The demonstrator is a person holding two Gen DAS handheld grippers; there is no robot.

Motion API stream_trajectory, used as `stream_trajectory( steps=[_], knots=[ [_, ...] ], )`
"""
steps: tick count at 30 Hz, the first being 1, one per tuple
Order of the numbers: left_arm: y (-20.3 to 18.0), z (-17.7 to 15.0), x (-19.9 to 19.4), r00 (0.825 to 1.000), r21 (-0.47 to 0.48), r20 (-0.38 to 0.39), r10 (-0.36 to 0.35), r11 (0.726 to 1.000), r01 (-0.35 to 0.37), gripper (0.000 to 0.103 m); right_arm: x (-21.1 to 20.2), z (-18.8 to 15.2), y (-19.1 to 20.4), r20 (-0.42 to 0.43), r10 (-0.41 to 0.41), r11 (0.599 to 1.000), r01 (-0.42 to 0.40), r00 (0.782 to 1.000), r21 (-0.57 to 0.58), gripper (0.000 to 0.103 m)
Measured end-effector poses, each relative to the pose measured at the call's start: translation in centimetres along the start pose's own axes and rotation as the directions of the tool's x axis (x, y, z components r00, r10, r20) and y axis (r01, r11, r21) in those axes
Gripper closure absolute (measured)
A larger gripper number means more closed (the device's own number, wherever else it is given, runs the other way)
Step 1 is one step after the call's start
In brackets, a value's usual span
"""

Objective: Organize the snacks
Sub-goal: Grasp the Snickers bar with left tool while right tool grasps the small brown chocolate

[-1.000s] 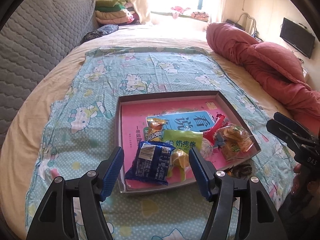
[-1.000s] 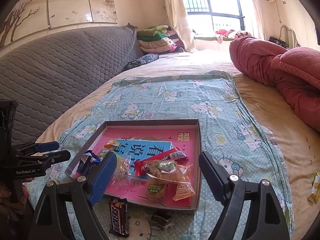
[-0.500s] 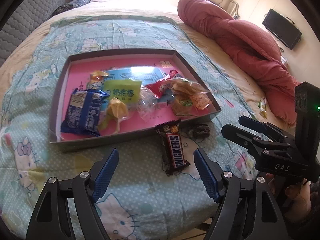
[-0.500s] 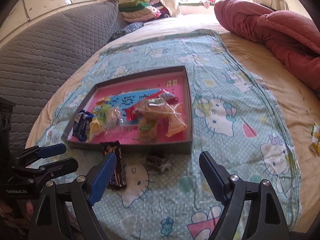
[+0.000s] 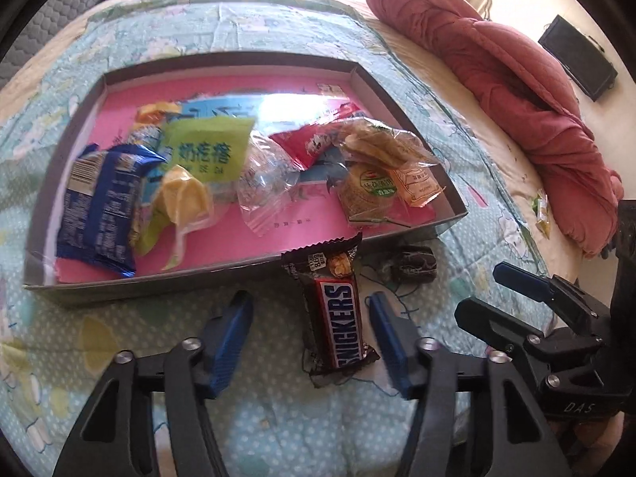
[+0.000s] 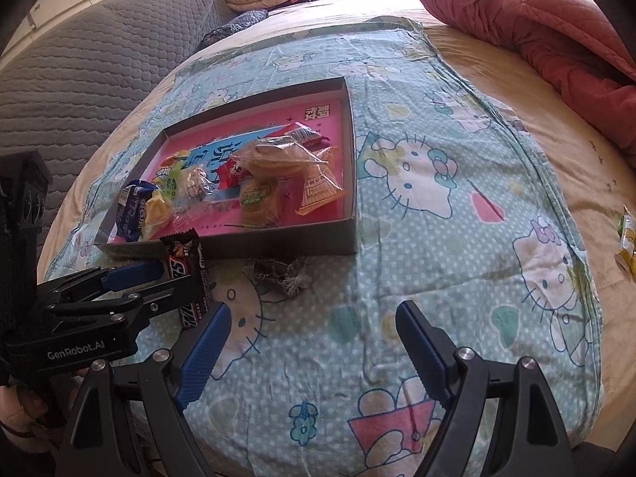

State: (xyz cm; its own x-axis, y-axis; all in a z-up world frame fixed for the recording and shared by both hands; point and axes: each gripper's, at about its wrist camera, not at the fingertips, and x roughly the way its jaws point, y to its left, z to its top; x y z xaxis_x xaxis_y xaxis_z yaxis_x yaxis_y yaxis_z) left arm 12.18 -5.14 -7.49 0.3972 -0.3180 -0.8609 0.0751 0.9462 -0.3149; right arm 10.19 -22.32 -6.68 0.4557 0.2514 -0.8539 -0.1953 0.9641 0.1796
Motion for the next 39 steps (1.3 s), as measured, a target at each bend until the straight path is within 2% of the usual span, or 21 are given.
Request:
stream_trajectory(
  steps=[2,6,10,14,19,21,23,27,29,31,34,35,37,39],
  knots=[
    [0.0,-0.1,0.5,1.0,-0.001,-0.004,0.002,1.0,-0.002,0.049,0.4,0.1,-0.2,-0.007,0.012,1.0,-0.012,1.0,0.015,0.019],
    [0.0,0.1,0.6,0.999,0.007,0.008,-0.045,0.999,0.045,0.069,1.1,0.4,0.0,-0.007,0.037,0.999,-0.037,0.999,0.01,0.019],
    [0.3,0.1,0.6,0.998,0.015,0.004,-0.061,0.998,0.061,0.07,2.0,0.9,0.8,-0.005,0.047,0.999,-0.047,0.999,-0.017,0.022],
    [1.5,0.0,-0.2,0.998,-0.009,0.002,-0.056,0.998,0.056,0.07,3.3,1.2,1.9,-0.016,0.029,0.998,-0.03,0.999,-0.059,0.039],
    [3.3,-0.2,-2.0,0.998,-0.044,0.011,-0.058,0.997,0.059,0.07,4.4,1.4,3.3,-0.015,0.004,0.993,-0.006,1.0,-0.119,0.052],
    [3.8,-0.2,-2.7,0.999,-0.049,0.022,-0.041,0.998,0.042,0.071,4.7,1.3,3.9,-0.018,-0.021,0.988,0.018,1.0,-0.154,0.066],
    [4.3,0.1,-3.6,0.998,-0.06,0.05,-0.033,0.998,0.036,0.071,4.7,1.1,4.6,-0.015,-0.049,0.979,0.045,0.999,-0.198,0.066],
    [4.8,0.8,-4.8,0.996,-0.064,0.085,-0.022,0.998,0.028,0.071,3.8,0.8,5.3,-0.004,0.014,0.977,-0.014,1.0,-0.215,0.066],
    [4.9,0.8,-5.0,0.996,-0.059,0.086,-0.02,0.998,0.025,0.075,3.0,0.7,5.7,0.014,0.041,0.974,-0.037,0.999,-0.224,0.066],
    [4.9,0.7,-4.6,0.998,-0.064,0.063,-0.027,0.997,0.031,0.075,1.9,0.7,5.8,0.041,0.085,0.974,-0.074,0.996,-0.213,0.066],
    [5.1,-0.1,-3.4,0.996,-0.104,0.011,-0.087,0.991,0.088,0.074,0.7,0.9,5.5,0.08,0.113,0.975,-0.095,0.99,-0.202,0.066],
    [5.2,-0.3,-3.1,0.996,-0.115,0.002,-0.095,0.989,0.094,0.072,0.6,0.9,5.5,0.086,0.121,0.975,-0.102,0.989,-0.195,0.066],
    [4.8,-0.6,-2.4,0.996,-0.104,-0.014,-0.086,0.991,0.084,0.055,0.5,1.2,5.1,0.088,0.134,0.977,-0.117,0.987,-0.176,0.066],
    [4.3,-0.7,-2.1,0.996,-0.094,-0.013,-0.083,0.992,0.081,0.055,0.6,1.4,5.0,0.084,0.133,0.979,-0.117,0.988,-0.169,0.066]
  ],
)
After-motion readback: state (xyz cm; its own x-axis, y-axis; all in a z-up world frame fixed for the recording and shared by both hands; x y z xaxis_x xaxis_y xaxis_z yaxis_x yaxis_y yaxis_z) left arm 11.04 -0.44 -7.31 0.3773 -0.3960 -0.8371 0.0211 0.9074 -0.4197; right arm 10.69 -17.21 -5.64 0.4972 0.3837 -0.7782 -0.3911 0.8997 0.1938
